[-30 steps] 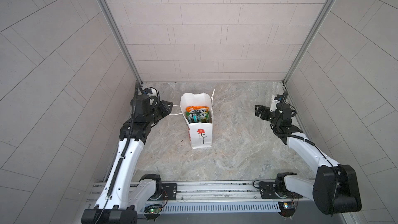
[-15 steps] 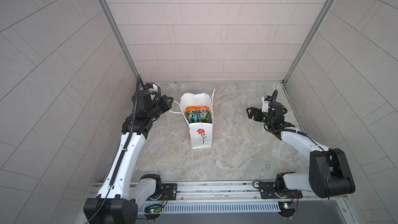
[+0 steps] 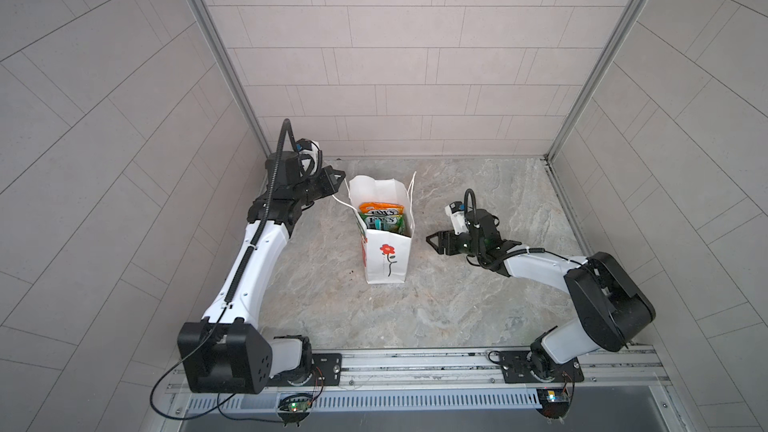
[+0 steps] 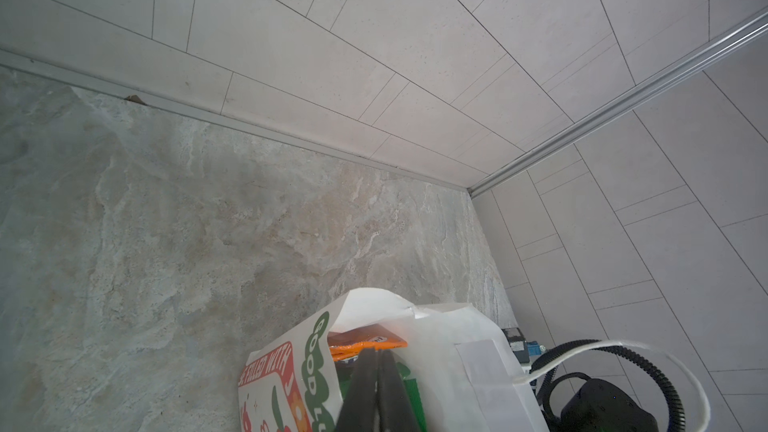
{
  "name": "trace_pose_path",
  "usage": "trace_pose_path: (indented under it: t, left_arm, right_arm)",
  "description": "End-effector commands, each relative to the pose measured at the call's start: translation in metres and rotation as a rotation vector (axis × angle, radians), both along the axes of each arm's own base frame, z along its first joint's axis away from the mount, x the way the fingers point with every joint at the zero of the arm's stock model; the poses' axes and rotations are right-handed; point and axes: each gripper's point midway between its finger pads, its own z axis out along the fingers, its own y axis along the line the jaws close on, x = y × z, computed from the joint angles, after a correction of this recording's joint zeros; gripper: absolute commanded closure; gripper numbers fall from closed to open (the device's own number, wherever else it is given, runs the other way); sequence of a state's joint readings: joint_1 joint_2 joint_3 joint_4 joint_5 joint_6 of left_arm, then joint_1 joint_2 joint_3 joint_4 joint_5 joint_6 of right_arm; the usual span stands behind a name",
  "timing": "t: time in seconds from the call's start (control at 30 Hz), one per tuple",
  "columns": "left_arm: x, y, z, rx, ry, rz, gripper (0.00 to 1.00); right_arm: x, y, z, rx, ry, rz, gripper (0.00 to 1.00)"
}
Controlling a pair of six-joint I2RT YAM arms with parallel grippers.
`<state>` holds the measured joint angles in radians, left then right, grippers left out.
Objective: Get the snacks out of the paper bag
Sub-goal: 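Grasp the bag's rim with the left gripper while the right gripper approaches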
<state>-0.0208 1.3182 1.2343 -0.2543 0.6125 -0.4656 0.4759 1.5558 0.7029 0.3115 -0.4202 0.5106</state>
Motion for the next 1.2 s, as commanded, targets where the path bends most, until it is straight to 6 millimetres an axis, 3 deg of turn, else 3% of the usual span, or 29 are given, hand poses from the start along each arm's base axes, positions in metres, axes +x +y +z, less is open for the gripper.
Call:
trace_pose_path:
  t: [0.0, 0.43, 0.77, 1.0, 1.17]
  left_arm:
    - [0.015, -0.008, 0.052, 0.011, -0.19, -0.059, 1.0]
    - [0.044, -0.021, 0.072, 0.046, -0.195, -0.125, 1.0]
    - [0.067, -0.039, 0.096, 0.067, -0.237, -0.196, 1.0]
    - [0.078, -0.062, 0.099, 0.07, -0.25, -0.273, 1.0]
    - [0.073, -0.08, 0.092, 0.11, -0.235, -0.327, 1.0]
  right_arm:
    - [0.007, 0.029, 0.017, 0.089, -0.038, 0.03, 0.34]
    - [0.027, 0.102, 0.012, 0.219, -0.038, 0.063, 0.43]
    - [0.059, 0.12, -0.002, 0.219, -0.062, -0.023, 0.45]
    - [0.088, 0.132, -0.001, 0.257, -0.089, -0.081, 0.46]
    - [0.101, 0.137, -0.002, 0.261, -0.086, -0.101, 0.46]
